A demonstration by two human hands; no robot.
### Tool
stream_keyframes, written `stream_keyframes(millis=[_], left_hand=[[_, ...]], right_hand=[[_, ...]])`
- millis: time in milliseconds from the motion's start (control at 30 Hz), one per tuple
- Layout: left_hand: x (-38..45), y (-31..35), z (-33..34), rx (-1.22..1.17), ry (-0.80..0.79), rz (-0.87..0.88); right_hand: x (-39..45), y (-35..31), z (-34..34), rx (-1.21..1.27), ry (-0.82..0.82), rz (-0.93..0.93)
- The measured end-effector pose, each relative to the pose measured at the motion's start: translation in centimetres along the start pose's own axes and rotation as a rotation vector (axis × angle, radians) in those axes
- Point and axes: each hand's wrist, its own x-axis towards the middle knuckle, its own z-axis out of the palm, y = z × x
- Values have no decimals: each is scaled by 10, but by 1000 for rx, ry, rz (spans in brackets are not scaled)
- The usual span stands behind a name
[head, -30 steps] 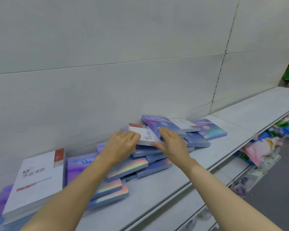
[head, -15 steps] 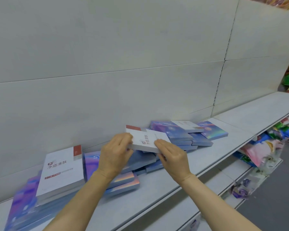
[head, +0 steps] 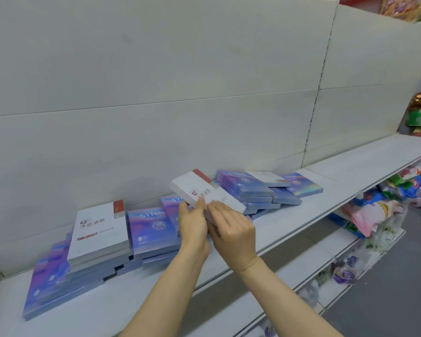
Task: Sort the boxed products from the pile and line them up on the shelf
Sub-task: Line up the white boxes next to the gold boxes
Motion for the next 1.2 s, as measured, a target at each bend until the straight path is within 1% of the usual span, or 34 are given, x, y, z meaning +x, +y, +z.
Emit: stream_keyframes(millis=[100,167,333,433,500,533,633,700,767,800,833,867,900,933,967,1000,1033,1067,1167,1200], left_hand=[[5,5,3,6,55,105],[13,8,6,33,119,155],[27,11,24,73,281,189],[32,9,41,128,337,200],[37,5,52,155,342,223],[38,2,57,159,342,232],[38,-6,66,166,325,250],[41,-13,74,179,332,254],[46,-19,80,179,341,255],[50,-22,82,176,345,255],[52,-25,84,170,349,258],[55,-27,86,174,349,263],[56,-30,90,185,346,268],[59,-33,93,196,344,273],[61,-37,97,200,342,274],[63,-40,101,203,339,275],[64,-42,105,200,339,278],[66,-45,109,192,344,277],[68,-51,123,152,361,260],[68,-53,127,150,366,254]], right_hand=[[-3,13,-8,89,-68,-88],[-7,32,-12,128,-107,-95],[-12,115,-13,117,-168,16],[-13,182,-8,48,-270,144],[-12,223,-2,44,-400,303],[-12,241,1,35,-457,352],[-10,278,16,19,-534,385],[-6,297,35,58,-633,450],[-6,312,64,147,-850,534],[-8,318,76,144,-971,516],[-9,323,88,135,-1033,483],[-9,328,93,128,-1034,426],[-11,332,96,189,-984,401],[-15,337,95,215,-976,343],[-17,340,90,203,-971,302],[-19,342,81,225,-949,343],[-24,345,71,214,-869,356],[-29,350,60,226,-779,407],[-43,362,33,304,-568,832],[-45,366,27,244,-518,907]])
